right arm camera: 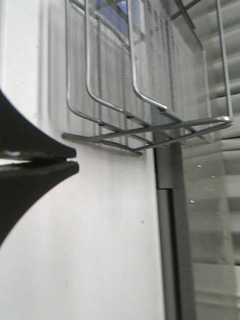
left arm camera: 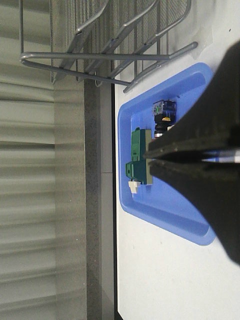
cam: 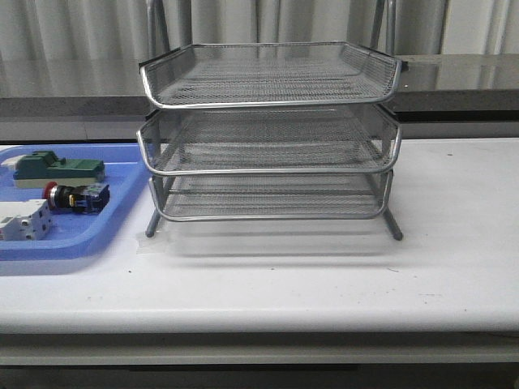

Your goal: Place button on rack with both arms

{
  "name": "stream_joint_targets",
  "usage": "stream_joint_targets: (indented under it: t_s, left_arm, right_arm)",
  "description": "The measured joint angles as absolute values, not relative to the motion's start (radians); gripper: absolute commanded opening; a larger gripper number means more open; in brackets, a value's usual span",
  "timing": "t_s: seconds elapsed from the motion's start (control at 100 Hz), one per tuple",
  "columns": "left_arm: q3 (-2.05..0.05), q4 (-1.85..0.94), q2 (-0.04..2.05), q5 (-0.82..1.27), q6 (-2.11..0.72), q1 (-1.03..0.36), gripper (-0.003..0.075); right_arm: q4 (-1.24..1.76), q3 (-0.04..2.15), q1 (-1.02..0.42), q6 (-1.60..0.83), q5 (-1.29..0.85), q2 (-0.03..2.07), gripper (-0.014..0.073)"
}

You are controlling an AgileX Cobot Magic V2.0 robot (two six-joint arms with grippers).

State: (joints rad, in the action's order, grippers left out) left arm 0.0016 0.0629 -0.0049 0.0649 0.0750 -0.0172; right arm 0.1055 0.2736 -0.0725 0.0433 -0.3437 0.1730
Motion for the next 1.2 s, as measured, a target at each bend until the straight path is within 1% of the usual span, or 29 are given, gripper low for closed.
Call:
stream_joint_targets:
  t_s: [0.15, 0.27, 0.44, 0.6, 0.7, 0.82, 0.9, 1.09, 1.14, 1.2]
  left_arm:
    - [0.002, 0.063, -0.005, 0.065, 0.075, -0.017, -0.0020]
    - [0.002, 0.063, -0.005, 0.065, 0.075, -0.017, -0.0020]
    - [0.002, 0.063, -0.005, 0.065, 0.075, -0.017, -0.0020]
    - [0.002, 0.063, -0.005, 0.065, 0.075, -0.017, -0.0020]
    - [0.002, 0.063, -0.005, 0.065, 0.075, -0.017, -0.0020]
    - [0.002, 0.063, -0.005, 0.065, 0.075, -0.017, -0.0020]
    - [0.002, 0.063, -0.005, 0.065, 0.075, -0.017, -0.0020]
    - [0.002, 0.063, -0.005, 0.065, 0.075, -0.017, -0.0020]
    - [0.002, 0.063, -0.005, 0.065, 0.075, -0.017, -0.0020]
    - [0.002, 0.063, -0.005, 0.065, 0.075, -0.017, -0.0020]
  right_arm:
    - [0.157, 0.403, -0.073, 0.043, -0.495, 0.349, -0.0061]
    - [0.197, 0.485, -0.073, 0.043, -0.558, 0.496, -0.0061]
    - [0.296, 0.535, -0.073, 0.043, -0.524, 0.672, -0.0061]
    - [0.503, 0.539, -0.073, 0.043, -0.444, 0.788, -0.0053]
    - [0.649, 0.541, -0.073, 0.043, -0.413, 0.870, -0.0001]
    - [0.781, 0.541, -0.079, 0.000, -0.400, 0.969, 0.0109]
    - [0.873, 0.541, -0.092, -0.061, -0.388, 1.031, 0.0154]
    - [1.170, 0.547, -0.114, -0.326, -0.363, 1.167, 0.0169]
    - [1.267, 0.553, -0.114, -0.419, -0.366, 1.207, 0.0189]
    - [1.368, 0.563, -0.114, -0.541, -0.386, 1.251, 0.0241]
